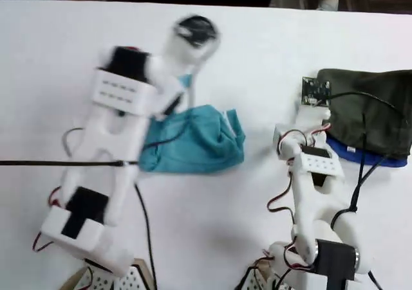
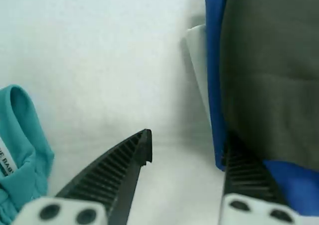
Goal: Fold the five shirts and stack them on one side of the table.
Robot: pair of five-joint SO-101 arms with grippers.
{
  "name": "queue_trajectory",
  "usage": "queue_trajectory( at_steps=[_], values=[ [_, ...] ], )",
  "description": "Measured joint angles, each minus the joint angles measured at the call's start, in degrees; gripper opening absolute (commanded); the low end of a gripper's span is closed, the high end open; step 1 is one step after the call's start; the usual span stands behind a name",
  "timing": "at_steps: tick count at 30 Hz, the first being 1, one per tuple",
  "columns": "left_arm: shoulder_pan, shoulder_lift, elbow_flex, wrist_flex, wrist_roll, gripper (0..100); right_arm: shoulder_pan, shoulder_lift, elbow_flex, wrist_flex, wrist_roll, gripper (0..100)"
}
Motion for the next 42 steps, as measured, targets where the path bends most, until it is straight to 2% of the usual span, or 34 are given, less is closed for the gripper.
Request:
queue_trajectory(
  at_steps=[5,11,16,18,22,26,29,31,33,34,36,42],
  values=[
    [6.86,8.26,-4.13,-3.78,-0.09,3,0.70,-0.09,0.00,0.00,-0.18,23.7],
    [7.65,21.36,-11.25,-4.66,0.00,3,0.70,-0.09,0.00,0.00,-0.18,23.7],
    [7.82,26.81,-17.49,-1.49,0.00,3,0.70,-0.09,0.00,0.00,-0.35,23.7],
    [7.82,27.60,-19.78,0.00,0.00,7,0.70,-0.09,0.00,0.00,-0.35,23.7],
    [7.82,27.96,-22.33,3.43,0.00,24,0.70,-0.09,0.00,0.00,-0.35,23.7],
    [6.77,27.69,-24.35,4.40,0.00,22,0.70,-0.09,0.00,0.00,-0.35,23.7],
    [2.81,25.23,-26.11,4.48,0.00,22,0.70,-0.09,0.00,0.00,-0.35,23.7],
    [-1.58,22.59,-26.29,4.48,0.00,18,0.70,-0.09,0.00,0.00,-0.35,23.6],
    [-7.38,20.48,-26.29,4.48,0.00,6,-0.09,-0.09,0.00,0.00,-0.35,21.5],
    [-10.55,19.78,-26.11,4.48,0.00,0,-0.88,-0.09,0.00,0.00,-0.35,17.3],
    [-16.79,18.90,-24.70,4.48,0.00,4,-2.90,-0.09,0.00,0.00,-0.35,2.3],
    [-32.97,18.73,-14.95,4.48,-1.05,3,-8.26,0.00,-4.48,9.14,-0.35,2.2]
  ],
)
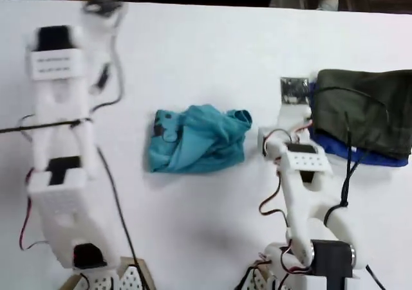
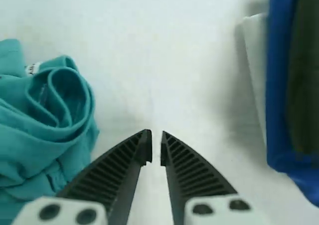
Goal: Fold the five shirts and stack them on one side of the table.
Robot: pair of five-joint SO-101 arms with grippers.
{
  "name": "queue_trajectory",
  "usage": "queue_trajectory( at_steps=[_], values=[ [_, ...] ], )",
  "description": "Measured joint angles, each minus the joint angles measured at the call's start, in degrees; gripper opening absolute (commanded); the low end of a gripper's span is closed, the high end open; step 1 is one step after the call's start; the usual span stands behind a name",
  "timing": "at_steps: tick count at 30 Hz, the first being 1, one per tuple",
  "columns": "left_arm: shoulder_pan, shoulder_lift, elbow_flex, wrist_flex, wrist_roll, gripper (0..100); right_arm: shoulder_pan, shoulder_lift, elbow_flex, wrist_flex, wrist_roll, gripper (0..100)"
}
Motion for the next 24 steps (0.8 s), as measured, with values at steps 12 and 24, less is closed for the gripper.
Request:
queue_trajectory(
  at_steps=[12,24],
  values=[
    [-23.47,0.00,8.70,0.00,-1.23,3,-22.51,10.37,-40.97,33.85,14.15,2.1],
    [-42.99,0.00,10.46,0.00,-1.67,3,-29.45,45.89,-71.47,41.41,14.68,2.1]
  ],
)
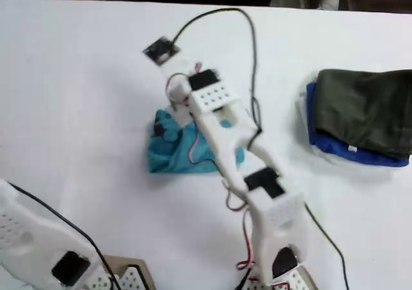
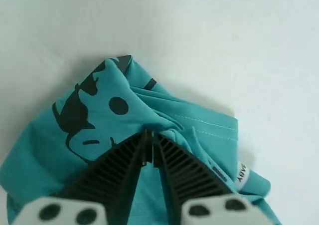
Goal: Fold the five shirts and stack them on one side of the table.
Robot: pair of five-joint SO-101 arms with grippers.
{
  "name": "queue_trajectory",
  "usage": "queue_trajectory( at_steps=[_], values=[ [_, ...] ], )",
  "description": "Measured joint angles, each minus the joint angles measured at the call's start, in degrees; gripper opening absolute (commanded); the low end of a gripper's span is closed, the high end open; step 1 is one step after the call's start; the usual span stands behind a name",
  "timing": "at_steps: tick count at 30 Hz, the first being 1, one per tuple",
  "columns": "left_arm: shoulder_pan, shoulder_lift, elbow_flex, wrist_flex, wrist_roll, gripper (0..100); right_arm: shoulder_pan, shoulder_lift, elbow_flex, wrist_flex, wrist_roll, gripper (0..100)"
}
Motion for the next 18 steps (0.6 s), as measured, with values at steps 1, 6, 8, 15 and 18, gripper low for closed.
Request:
queue_trajectory(
  at_steps=[1,6,8,15,18],
  values=[
    [-0.09,0.00,0.97,0.00,-0.09,3,-0.44,1.23,-1.67,1.05,0.00,2.1],
    [-0.09,0.00,7.56,-1.41,-0.09,3,-3.34,2.81,-8.79,7.65,0.00,2.1],
    [-0.09,0.00,10.11,-3.08,-0.09,3,-3.69,2.81,-13.01,10.64,0.00,2.1],
    [-0.09,0.00,13.19,-5.63,-0.09,3,-3.69,6.77,-18.55,14.95,0.00,2.1],
    [-0.26,0.00,13.19,-5.63,-0.09,3,-3.52,10.20,-17.67,16.18,0.00,2.1]
  ],
)
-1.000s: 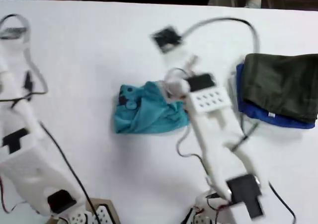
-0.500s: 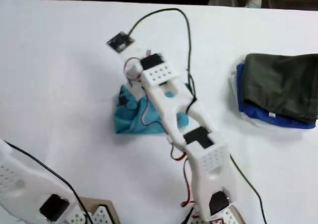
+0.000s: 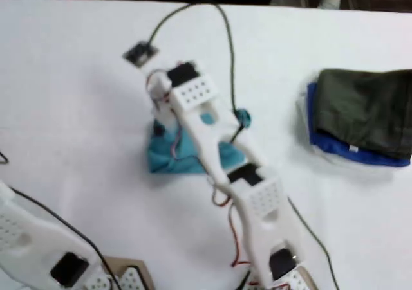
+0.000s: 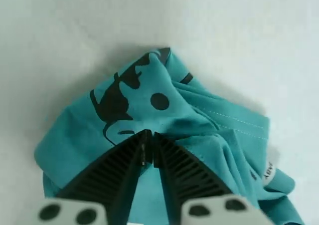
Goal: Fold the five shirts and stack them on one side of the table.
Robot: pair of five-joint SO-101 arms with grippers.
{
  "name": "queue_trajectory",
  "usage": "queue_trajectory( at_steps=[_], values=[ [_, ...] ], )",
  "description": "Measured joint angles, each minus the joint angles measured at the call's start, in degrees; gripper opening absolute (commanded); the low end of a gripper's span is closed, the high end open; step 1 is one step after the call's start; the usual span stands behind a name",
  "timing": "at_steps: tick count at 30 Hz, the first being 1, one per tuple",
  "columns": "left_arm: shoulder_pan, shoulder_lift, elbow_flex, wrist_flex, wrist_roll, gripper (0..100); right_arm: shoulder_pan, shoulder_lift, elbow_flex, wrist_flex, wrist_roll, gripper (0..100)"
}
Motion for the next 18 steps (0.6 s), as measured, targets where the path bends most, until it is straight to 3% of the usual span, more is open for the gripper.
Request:
queue_trajectory(
  at_steps=[11,18],
  values=[
    [0.09,0.00,0.00,0.00,0.00,3,3.60,2.90,1.05,9.58,0.00,2.1],
    [0.09,0.00,0.00,-1.23,0.00,3,8.70,-4.57,14.86,10.55,6.07,2.1]
  ],
)
